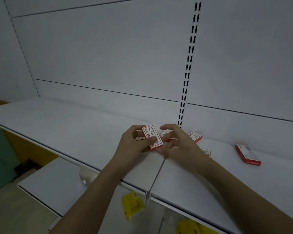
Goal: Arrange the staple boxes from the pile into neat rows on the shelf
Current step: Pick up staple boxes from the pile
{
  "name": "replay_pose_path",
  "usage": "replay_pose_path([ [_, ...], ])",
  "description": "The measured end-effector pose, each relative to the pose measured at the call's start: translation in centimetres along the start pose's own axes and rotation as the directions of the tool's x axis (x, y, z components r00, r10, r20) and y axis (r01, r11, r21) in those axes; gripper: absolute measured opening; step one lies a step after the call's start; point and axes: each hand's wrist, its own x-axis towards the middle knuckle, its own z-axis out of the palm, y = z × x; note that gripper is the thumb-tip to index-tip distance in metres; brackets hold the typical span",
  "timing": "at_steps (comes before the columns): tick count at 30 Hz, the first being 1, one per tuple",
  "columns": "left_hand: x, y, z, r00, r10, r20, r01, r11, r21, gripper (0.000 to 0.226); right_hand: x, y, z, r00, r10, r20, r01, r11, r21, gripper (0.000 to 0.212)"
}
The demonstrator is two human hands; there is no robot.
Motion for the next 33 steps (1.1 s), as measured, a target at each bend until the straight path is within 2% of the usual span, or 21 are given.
replay_pose_path([
  [3, 0.0, 0.0, 0.0, 0.999, -0.036, 0.034, 0.037, 0.999, -0.031, 0.03, -0.1, -0.3, 0.3, 0.993, -0.113, -0.03, 0.106, 0.979, -0.174, 0.047],
  [5, 0.0, 0.0, 0.2, 0.996, -0.041, 0.081, 0.047, 0.997, -0.067, 0.02, 0.0, -0.2, -0.1, 0.987, -0.137, -0.082, 0.121, 0.976, -0.18, 0.042],
  [9, 0.1, 0.1, 0.1, 0.997, -0.033, 0.073, 0.04, 0.995, -0.092, 0.02, 0.0, 0.1, -0.5, 0.994, -0.06, -0.086, 0.05, 0.992, -0.112, 0.036],
  [14, -0.2, 0.3, 0.1, 0.998, -0.048, 0.048, 0.054, 0.988, -0.142, 0.027, 0.0, 0.2, 0.3, 0.995, -0.08, -0.053, 0.061, 0.956, -0.288, 0.044],
  [17, -0.2, 0.2, 0.3, 0.999, -0.028, 0.047, 0.034, 0.991, -0.133, 0.027, -0.1, 0.1, 0.4, 0.997, -0.065, -0.039, 0.051, 0.957, -0.285, 0.043],
  [21, -0.4, 0.6, 0.5, 0.999, -0.016, 0.031, 0.016, 1.0, 0.007, 0.03, 0.0, -0.3, 0.7, 0.999, -0.02, -0.046, 0.009, 0.973, -0.233, 0.033],
  [23, -0.6, 0.5, 0.7, 0.999, -0.002, 0.044, -0.002, 0.995, 0.103, 0.022, 0.2, -0.1, 0.6, 0.996, -0.021, -0.088, -0.007, 0.953, -0.302, 0.032],
  [24, -0.5, 0.4, 0.6, 0.999, 0.041, 0.015, -0.043, 0.977, 0.209, 0.018, 0.2, 0.0, 0.5, 0.994, -0.017, -0.104, -0.02, 0.94, -0.342, 0.03],
  [27, 0.8, 0.0, -0.9, 0.963, 0.244, -0.113, -0.14, 0.813, 0.566, 0.013, 0.4, 0.2, -0.2, 0.993, 0.015, -0.118, -0.065, 0.903, -0.424, 0.035],
  [28, 1.5, -0.1, -1.6, 0.964, 0.243, -0.107, -0.12, 0.759, 0.64, 0.014, 0.4, 0.4, -0.3, 0.992, 0.023, -0.121, -0.076, 0.89, -0.45, 0.041],
  [30, 2.9, -0.6, -2.8, 0.997, 0.068, -0.034, -0.015, 0.61, 0.792, 0.051, 0.5, 0.5, -0.5, 0.992, 0.028, -0.126, -0.087, 0.862, -0.499, 0.049],
  [31, 3.4, -1.0, -3.0, 1.0, -0.014, 0.002, 0.005, 0.499, 0.867, 0.067, 0.5, 0.6, -0.5, 0.992, 0.03, -0.125, -0.091, 0.853, -0.514, 0.051],
  [32, 3.7, -1.3, -2.9, 0.998, -0.055, 0.033, -0.009, 0.401, 0.916, 0.076, 0.6, 0.6, -0.5, 0.992, 0.033, -0.124, -0.094, 0.847, -0.523, 0.052],
  [33, 3.8, -1.5, -2.8, 0.997, -0.055, 0.049, -0.026, 0.364, 0.931, 0.08, 0.6, 0.6, -0.5, 0.992, 0.039, -0.121, -0.098, 0.843, -0.529, 0.053],
])
